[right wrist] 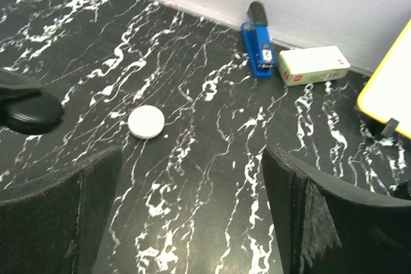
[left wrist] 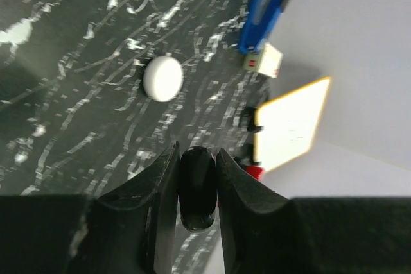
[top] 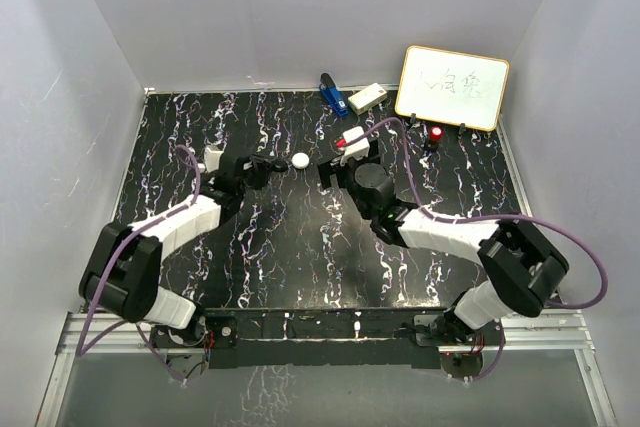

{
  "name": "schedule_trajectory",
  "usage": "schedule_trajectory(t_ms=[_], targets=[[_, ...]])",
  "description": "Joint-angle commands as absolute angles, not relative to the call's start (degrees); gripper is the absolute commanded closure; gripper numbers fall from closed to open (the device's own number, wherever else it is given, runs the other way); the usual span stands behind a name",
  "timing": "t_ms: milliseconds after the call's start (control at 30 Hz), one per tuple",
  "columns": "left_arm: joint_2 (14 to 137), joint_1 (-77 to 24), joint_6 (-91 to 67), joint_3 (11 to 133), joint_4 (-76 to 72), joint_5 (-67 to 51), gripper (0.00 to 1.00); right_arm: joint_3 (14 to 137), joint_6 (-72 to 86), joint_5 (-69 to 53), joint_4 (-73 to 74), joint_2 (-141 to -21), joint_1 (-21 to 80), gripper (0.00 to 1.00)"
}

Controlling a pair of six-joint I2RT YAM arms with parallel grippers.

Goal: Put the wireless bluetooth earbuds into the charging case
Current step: Place the charging case at the center of the board.

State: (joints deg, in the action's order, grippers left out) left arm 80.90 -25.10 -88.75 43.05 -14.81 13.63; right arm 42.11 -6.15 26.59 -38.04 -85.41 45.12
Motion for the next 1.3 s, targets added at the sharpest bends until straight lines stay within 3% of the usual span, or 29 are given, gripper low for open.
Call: schedule_trajectory(t_ms=[0, 867, 1067, 1233, 1267], targets=[[84.93, -24.52, -77.76, 44.61, -15.88, 10.08, 1.00, 45.42, 0.20, 22.89, -23.32, -82.03, 44.99, 0.11], [97.62, -24.99, -69.03, 44.17, -24.03, 3.32, 0.99, 41.26, 4.36, 21.72, -23.27, -79.78, 44.48, 0.09], [98.19, -24.96, -68.46, 43.86, -23.10, 2.22, 0.66, 41.13, 5.05, 21.36, -22.96, -79.98, 44.31, 0.09], [95.86, -24.96, -67.28, 44.03, -18.37, 4.92, 0.19, 40.79, 5.43, 21.14, -22.76, -79.81, 44.04, 0.09], [94.96, -24.90, -66.85, 44.26, -16.84, 5.92, 0.06, 40.71, 5.57, 21.06, -22.72, -79.80, 44.03, 0.09]])
